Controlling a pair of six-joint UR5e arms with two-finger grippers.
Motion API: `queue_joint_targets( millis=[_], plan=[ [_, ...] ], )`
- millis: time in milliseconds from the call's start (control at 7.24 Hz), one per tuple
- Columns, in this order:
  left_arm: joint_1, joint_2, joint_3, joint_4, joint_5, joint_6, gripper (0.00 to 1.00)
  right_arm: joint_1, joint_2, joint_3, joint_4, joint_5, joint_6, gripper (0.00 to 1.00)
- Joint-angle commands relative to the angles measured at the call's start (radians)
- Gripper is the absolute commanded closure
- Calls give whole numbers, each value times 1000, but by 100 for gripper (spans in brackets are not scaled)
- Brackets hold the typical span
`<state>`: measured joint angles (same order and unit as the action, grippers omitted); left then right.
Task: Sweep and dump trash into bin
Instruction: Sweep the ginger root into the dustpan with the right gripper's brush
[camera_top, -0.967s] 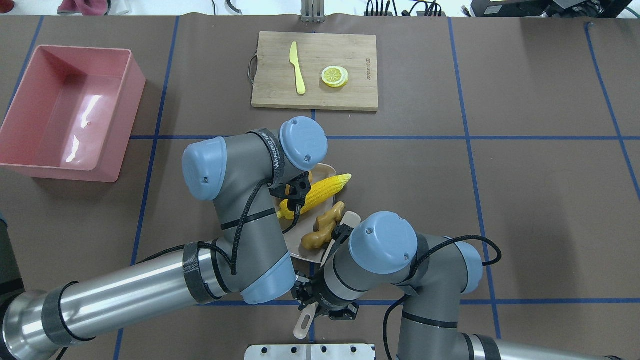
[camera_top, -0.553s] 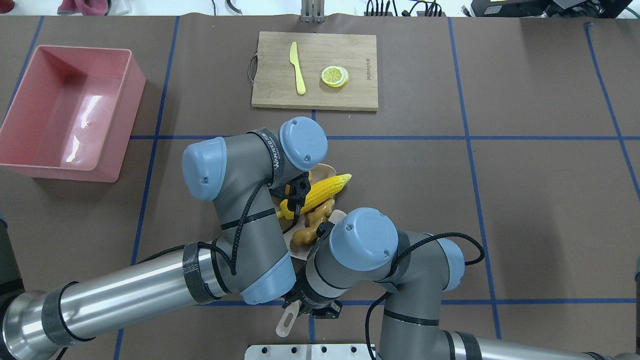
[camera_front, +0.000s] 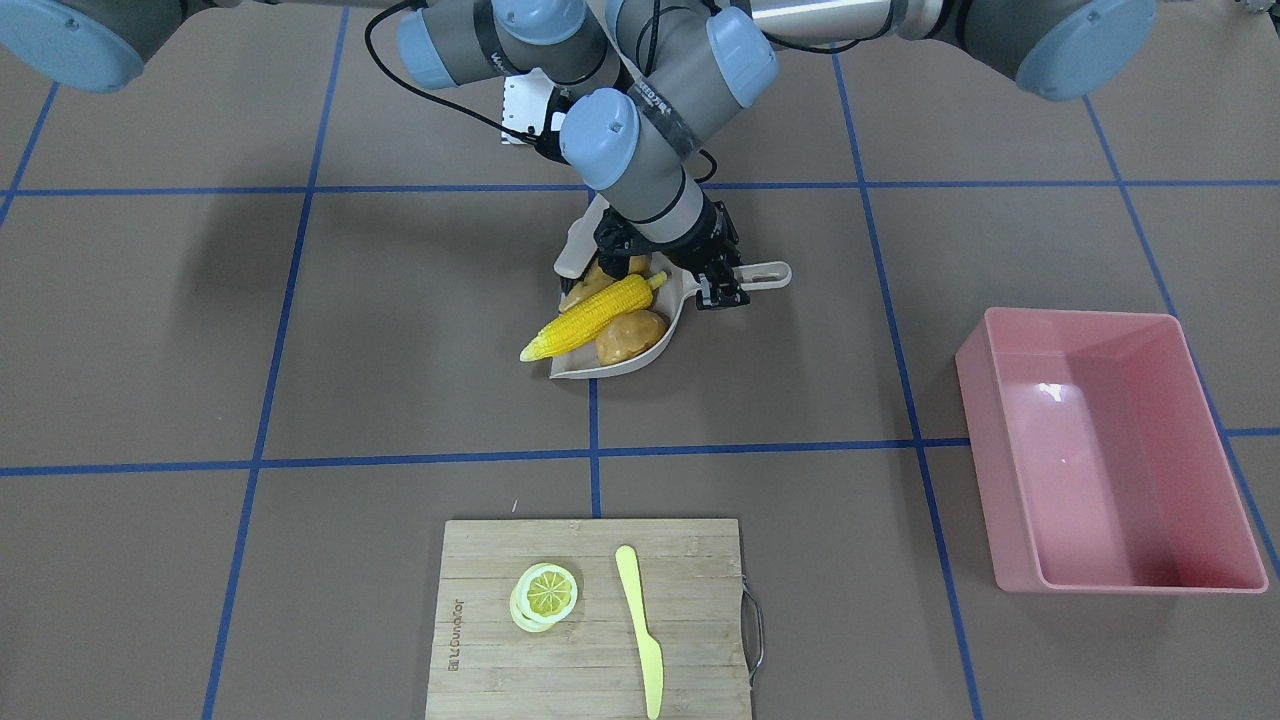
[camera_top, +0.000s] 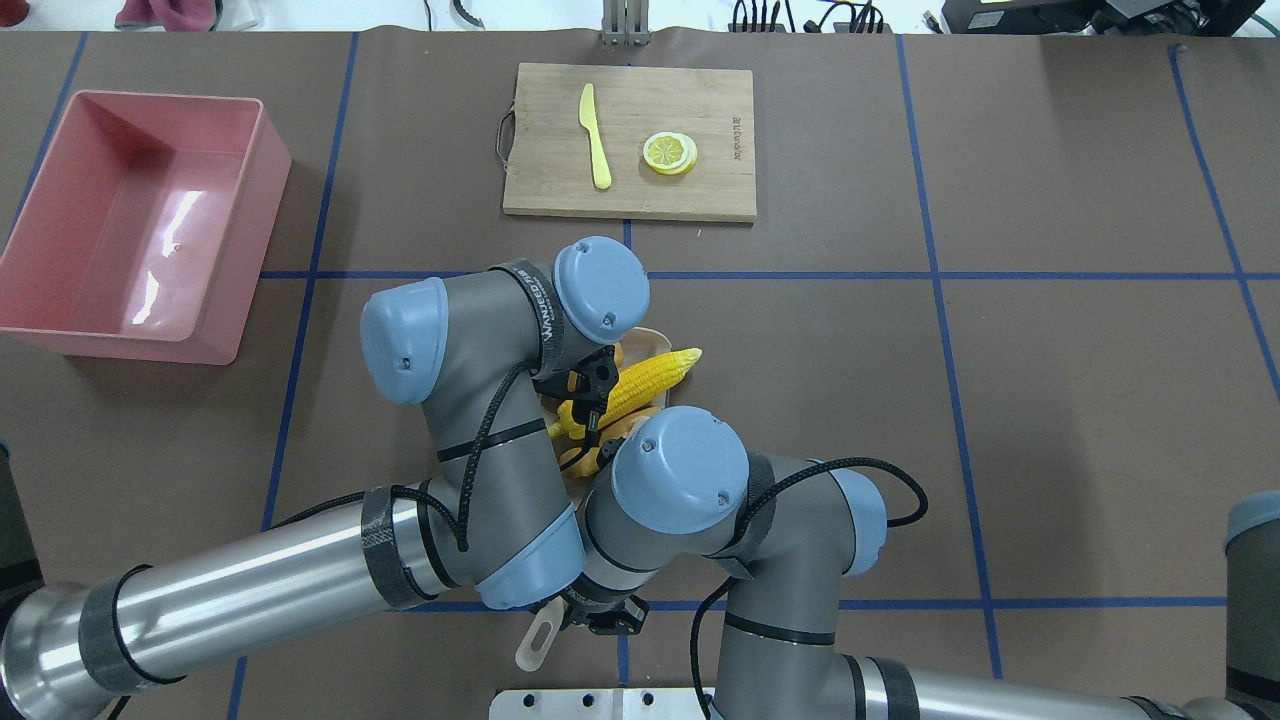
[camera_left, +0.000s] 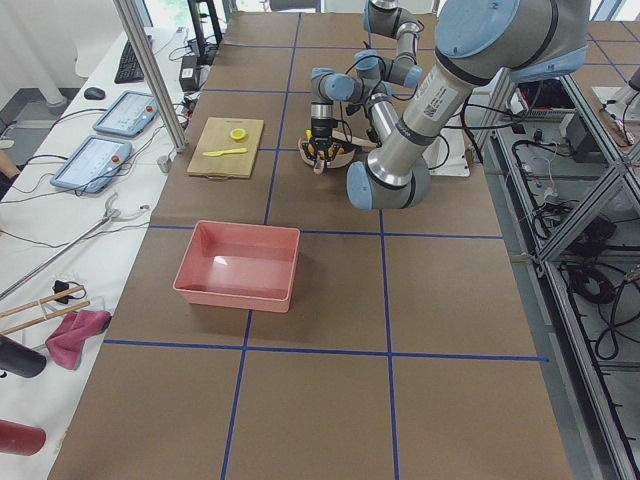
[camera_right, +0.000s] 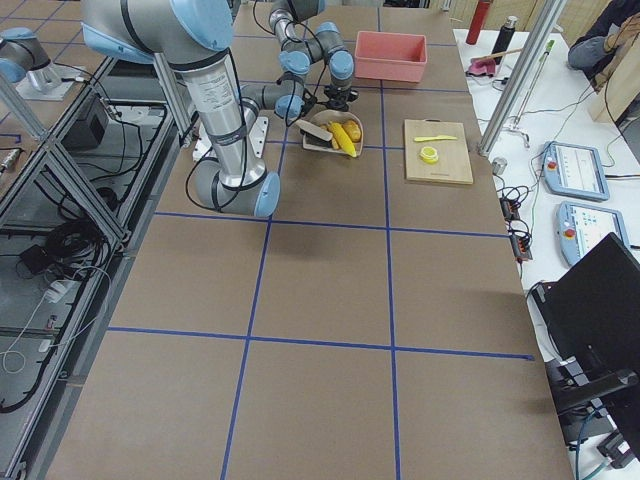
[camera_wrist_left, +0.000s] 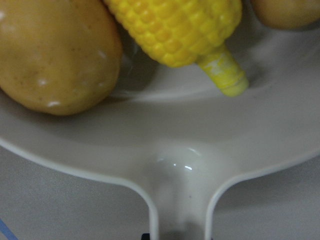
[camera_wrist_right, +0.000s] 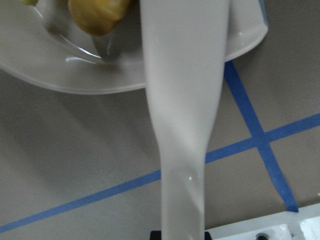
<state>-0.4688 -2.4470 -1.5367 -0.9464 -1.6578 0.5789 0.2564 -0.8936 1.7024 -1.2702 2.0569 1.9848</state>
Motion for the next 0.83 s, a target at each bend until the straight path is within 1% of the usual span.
queue_joint_targets(
  millis=[0,138,414,691],
  plan=[
    [1,8,-2,-31,-5,-1,100,3,-8,32,-44,3,0,100],
    [1,20,1,-57,-7,-1,100,12,-25,86,-96,6,-4,100],
    [2,45,-3,-124,-8,1,100,20,-105,187,-121,8,-6,100],
    [2,59,-8,-175,-7,-1,100,65,-123,262,-211,43,-15,100]
  ],
)
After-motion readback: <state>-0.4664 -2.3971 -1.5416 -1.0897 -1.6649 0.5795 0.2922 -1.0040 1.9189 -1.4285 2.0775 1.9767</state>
